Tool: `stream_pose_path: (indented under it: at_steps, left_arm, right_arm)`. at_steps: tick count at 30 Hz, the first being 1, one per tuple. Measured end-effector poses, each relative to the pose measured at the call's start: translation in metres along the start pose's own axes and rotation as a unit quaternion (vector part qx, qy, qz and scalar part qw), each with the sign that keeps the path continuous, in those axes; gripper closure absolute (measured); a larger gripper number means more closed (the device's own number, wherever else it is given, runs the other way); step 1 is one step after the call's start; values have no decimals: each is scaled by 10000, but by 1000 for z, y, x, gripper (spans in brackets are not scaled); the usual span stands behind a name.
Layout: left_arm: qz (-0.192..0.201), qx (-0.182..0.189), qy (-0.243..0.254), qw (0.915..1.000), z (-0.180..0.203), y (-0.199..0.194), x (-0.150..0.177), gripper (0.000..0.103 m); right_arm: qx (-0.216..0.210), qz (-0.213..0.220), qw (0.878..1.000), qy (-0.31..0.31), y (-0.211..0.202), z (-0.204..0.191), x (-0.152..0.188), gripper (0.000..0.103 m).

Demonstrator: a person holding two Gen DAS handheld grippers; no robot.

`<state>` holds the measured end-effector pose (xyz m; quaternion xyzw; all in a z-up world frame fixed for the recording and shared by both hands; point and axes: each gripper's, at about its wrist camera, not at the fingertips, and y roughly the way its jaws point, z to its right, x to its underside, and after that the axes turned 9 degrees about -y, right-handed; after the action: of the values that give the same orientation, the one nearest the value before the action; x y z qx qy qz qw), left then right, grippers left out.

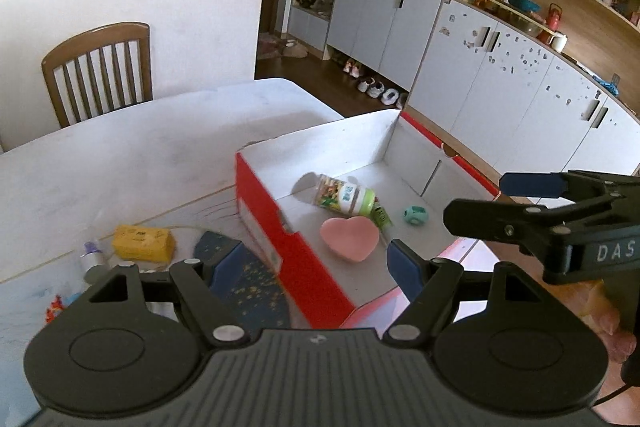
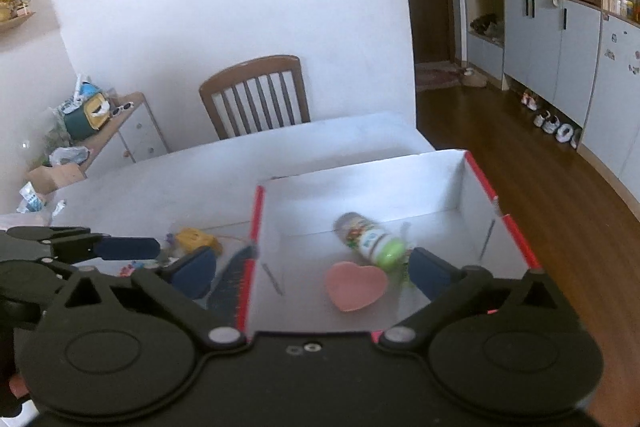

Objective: Organize rigid objects
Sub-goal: 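Withdraw both tools from the box back over the table, then grasp the pink binder clip with the left tool while the right tool grasps the correction tape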

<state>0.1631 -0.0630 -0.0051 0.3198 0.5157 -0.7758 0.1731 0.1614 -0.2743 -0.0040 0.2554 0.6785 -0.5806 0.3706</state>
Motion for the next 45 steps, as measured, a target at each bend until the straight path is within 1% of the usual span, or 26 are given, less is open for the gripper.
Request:
stream_pose_path:
  at_steps: [2, 12, 13, 14, 21, 23, 26, 31, 35, 38, 40, 42, 45]
  left_arm:
    - [37, -11, 5, 10000, -9, -7, 4, 21]
    - [208, 109, -93, 9997, -61, -39, 19, 19]
    - [224, 149, -127, 9996, -67, -42, 21, 17]
    - [231, 172, -144, 9995, -73, -44, 23, 12]
    - [365, -34, -137, 9992, -112, -51, 39, 10]
    - [365, -61, -193, 9991, -123, -50, 45, 0]
    - [445, 7, -346, 9984, -142, -52, 54, 0]
    - [485, -268, -381, 9977, -164, -48, 65, 0]
    - [455, -505, -422, 9968, -179, -43, 73, 0]
    - [472, -527, -560, 9959, -193, -37, 80, 0]
    - [517, -619, -535, 9953, -200, -33, 85, 0]
    - [537, -721, -462, 9949, -204, -27, 89, 0]
    - [447, -813, -416, 9948, -209, -17, 93, 0]
  right_arm:
    - [-1, 20, 10000, -15, 0, -10, 4, 0]
    - [-68, 18, 10000, -37, 1, -57, 17, 0]
    - [-72, 21, 10000, -56, 2, -62, 18, 0]
    - [-76, 21, 9999, -76, 3, -66, 19, 0]
    - [-157, -29, 9998, -117, 14, -96, 24, 0]
    - [-150, -30, 9998, -151, 19, -104, 24, 0]
    - [-108, -35, 9995, -278, 25, -117, 25, 0]
    - [-182, -164, 9981, -572, 44, -138, 28, 0]
    - [-235, -380, 9976, -526, 62, -149, 29, 0]
    - [-239, -534, 9970, -516, 77, -157, 26, 0]
    - [-207, -574, 9966, -562, 87, -162, 24, 0]
    - [-268, -607, 9958, -631, 98, -169, 23, 0]
    - [-319, -687, 9952, -618, 114, -176, 23, 0]
